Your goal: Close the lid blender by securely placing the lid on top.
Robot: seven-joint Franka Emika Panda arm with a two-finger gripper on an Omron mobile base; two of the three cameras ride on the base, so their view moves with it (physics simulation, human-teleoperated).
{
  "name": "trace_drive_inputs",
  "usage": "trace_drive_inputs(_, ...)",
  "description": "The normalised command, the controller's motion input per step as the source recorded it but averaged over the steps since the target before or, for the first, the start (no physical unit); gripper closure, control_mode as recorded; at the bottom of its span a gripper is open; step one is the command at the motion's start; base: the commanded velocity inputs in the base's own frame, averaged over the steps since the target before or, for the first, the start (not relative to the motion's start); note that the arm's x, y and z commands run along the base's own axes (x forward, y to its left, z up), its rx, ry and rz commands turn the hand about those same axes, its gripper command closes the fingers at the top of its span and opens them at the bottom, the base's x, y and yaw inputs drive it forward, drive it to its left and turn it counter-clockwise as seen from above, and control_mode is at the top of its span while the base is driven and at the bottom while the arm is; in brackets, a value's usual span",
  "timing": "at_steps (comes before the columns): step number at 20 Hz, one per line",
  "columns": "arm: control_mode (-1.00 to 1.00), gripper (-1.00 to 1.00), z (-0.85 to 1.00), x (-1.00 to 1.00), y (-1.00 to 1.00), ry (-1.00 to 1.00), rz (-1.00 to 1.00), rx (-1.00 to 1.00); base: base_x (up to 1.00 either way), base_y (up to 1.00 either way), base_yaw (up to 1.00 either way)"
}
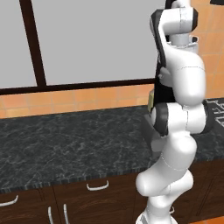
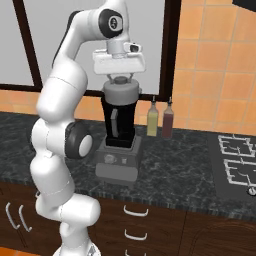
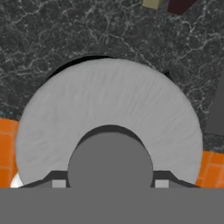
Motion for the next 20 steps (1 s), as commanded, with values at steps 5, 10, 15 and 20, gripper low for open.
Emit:
trace_drive_inputs(5,-1.0,1.0,0.23,-0.1,0.34,0.02,0.0,0.01,0.0,0.0,0.0)
trace_drive_inputs(10,-1.0,1.0,-0.02,0.0,0.18,0.02,0.0,0.0,0.0,0.0,0.0)
trace_drive_inputs(15,-1.0,1.0,-0.18,0.02,-0.06,-0.08,0.0,0.0,0.0,0.0,0.0)
trace_drive_inputs(20,-1.0,1.0,0.19,0.16,-0.02,-0.03,0.0,0.0,0.0,0.0,0.0)
